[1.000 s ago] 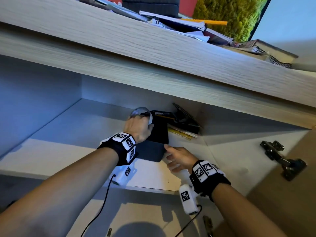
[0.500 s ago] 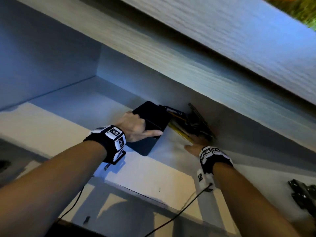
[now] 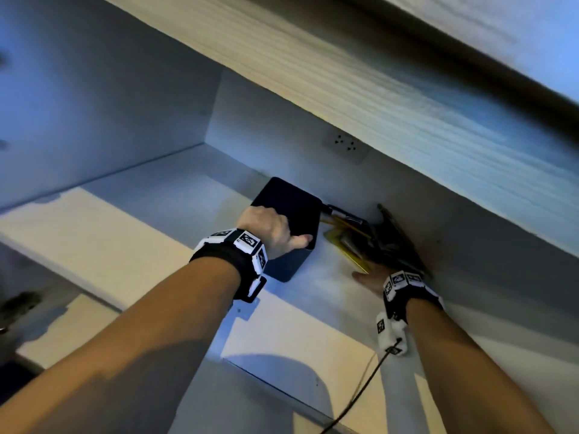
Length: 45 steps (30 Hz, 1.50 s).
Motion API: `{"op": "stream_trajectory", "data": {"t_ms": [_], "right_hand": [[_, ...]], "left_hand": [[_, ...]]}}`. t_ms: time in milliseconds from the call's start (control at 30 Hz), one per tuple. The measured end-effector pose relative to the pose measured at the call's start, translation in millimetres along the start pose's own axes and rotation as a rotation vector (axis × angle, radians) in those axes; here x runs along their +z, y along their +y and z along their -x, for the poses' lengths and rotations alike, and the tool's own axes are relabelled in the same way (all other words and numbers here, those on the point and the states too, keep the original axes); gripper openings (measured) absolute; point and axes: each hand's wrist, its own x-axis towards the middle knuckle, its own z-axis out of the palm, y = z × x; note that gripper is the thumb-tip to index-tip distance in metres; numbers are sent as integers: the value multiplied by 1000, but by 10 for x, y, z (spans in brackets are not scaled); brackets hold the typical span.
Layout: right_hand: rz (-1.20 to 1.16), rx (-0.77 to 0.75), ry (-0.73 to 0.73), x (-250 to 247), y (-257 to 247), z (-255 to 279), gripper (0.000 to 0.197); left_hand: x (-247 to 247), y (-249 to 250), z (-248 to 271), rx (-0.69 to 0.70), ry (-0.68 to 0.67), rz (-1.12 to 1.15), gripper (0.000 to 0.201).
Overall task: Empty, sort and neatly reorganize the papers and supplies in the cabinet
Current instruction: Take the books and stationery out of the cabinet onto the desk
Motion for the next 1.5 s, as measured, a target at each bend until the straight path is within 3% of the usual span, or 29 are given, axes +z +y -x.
{"op": "stream_trajectory", "data": {"t_ms": [167, 300, 500, 600, 667, 800, 867, 967, 1033, 1133, 1233, 1367, 1433, 1500], "right_hand": [[-1, 39, -82, -31, -235, 372, 76], [72, 16, -75, 91, -401, 814, 85], [100, -72, -100, 282, -711, 1611, 84], [114, -126, -58, 369, -834, 1993, 83], [132, -156, -18, 422, -919, 2209, 82], [87, -276, 31, 485, -1010, 2592, 82], [-21, -258, 106, 494, -980, 2666, 78], [-121, -117, 277, 521, -869, 2650, 62], [-127, -22, 306, 561, -782, 2574, 58], [-176, 82, 239, 630, -661, 2446, 83], [-157, 88, 230, 685, -639, 2327, 97], [84, 95, 277, 749, -786, 2277, 109], [78, 83, 297, 677, -855, 2351, 105], [-11, 48, 400, 474, -863, 2457, 85]], "left_hand": [[-40, -30, 49, 110, -92, -71, 37], [-85, -88, 168, 216, -136, -146, 54], [-21, -230, 397, 97, -153, -17, 54], [-63, -364, 611, 152, -174, -20, 46], [-69, -436, 705, 173, -165, -53, 52], [-73, -490, 817, 25, -123, 78, 69], [-34, -518, 824, -6, -110, 104, 73], [18, -552, 795, 12, -97, 74, 73], [15, -554, 804, 6, -94, 75, 74], [-24, -532, 829, -18, -82, 98, 72], [-32, -510, 794, -40, -96, 108, 71], [-44, -473, 764, -46, -117, 98, 69], [-51, -478, 757, -11, -123, 66, 63], [-32, -497, 723, 64, -138, -7, 51]]}}
